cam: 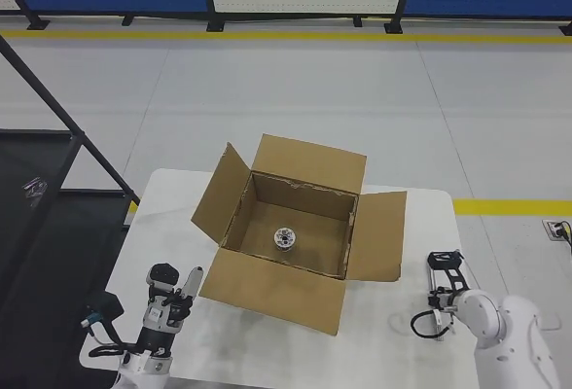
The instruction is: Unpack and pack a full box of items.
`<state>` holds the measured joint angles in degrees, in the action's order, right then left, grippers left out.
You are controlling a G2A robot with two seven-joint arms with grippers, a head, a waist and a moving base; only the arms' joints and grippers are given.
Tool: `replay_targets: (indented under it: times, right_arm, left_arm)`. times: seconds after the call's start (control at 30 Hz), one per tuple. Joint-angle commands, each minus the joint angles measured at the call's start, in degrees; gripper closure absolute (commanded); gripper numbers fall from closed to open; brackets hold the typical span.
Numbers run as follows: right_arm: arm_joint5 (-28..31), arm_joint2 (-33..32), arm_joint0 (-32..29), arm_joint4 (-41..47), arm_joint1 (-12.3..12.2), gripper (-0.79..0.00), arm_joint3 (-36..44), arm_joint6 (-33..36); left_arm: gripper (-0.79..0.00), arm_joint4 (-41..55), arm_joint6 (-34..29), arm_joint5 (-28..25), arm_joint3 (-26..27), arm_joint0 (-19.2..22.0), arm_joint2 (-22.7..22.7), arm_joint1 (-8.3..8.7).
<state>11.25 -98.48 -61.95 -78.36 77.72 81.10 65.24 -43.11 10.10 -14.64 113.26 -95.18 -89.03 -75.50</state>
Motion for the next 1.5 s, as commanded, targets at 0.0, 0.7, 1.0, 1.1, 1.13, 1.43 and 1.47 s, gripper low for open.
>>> replay_targets:
  times: [0.0, 0.7, 1.0, 1.1, 1.13, 1.43, 1.47]
  right_arm:
    - [-0.37, 0.43, 0.19, -0.36, -0.12, -0.157, -0.35, 0.25]
    - [-7.24, -5.91, -9.13, 21.49, -0.46, 0.000, 28.10, -14.87]
    - [-3.65, 5.11, -21.71, 26.03, 0.74, 0.000, 49.41, -36.33]
    - [-2.25, 13.52, -19.67, 18.90, 0.74, 0.000, 48.03, -35.55]
    - [-2.76, 16.56, -18.11, 16.49, 0.85, 0.000, 46.86, -35.48]
    - [-13.15, 36.66, 3.77, 9.02, 3.82, 0.000, 25.82, -33.79]
    - [-14.25, 38.16, 5.96, 8.19, 4.23, 0.000, 22.93, -34.58]
  left_arm:
    - [-0.785, 0.00, 0.00, 0.00, 0.00, 0.00, 0.00, 0.00]
    - [-0.785, 0.00, 0.00, 0.00, 0.00, 0.00, 0.00, 0.00]
    - [-0.785, 0.00, 0.00, 0.00, 0.00, 0.00, 0.00, 0.00]
    - [-0.785, 0.00, 0.00, 0.00, 0.00, 0.00, 0.00, 0.00]
    - [-0.785, 0.09, 0.02, 0.07, 0.00, 0.00, -0.08, 0.00]
    - [-0.785, 3.35, 2.89, -1.23, -0.13, -2.85, -3.54, 0.06]
    - [-0.785, 3.58, 3.01, -1.51, -0.08, -3.04, -3.80, 0.07]
